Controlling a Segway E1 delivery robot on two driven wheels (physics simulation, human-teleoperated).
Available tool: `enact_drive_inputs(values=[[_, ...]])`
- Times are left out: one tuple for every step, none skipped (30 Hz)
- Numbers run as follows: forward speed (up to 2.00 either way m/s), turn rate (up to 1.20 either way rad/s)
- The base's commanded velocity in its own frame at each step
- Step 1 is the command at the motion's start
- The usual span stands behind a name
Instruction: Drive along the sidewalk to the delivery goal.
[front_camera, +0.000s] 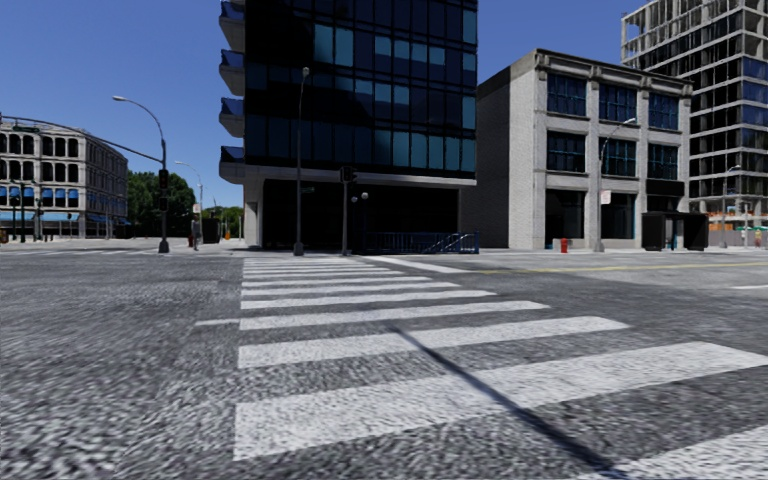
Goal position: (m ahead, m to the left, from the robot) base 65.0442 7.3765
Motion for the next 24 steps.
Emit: enact_drive_inputs(values=[[1.64, -0.09], [1.64, -0.09], [1.64, -0.08], [1.64, -0.04], [1.64, 0.0], [1.64, 0.0], [1.64, 0.0], [1.64, 0.0], [1.64, 0.0], [1.64, 0.0], [1.64, 0.0], [1.64, 0.0], [1.64, 0.0], [1.64, 0.0], [1.64, 0.0], [1.64, 0.0], [1.64, 0.0], [1.64, 0.0], [1.64, 0.0], [1.64, 0.0], [1.64, 0.0], [1.64, 0.02], [1.64, 0.04], [1.64, 0.09]])
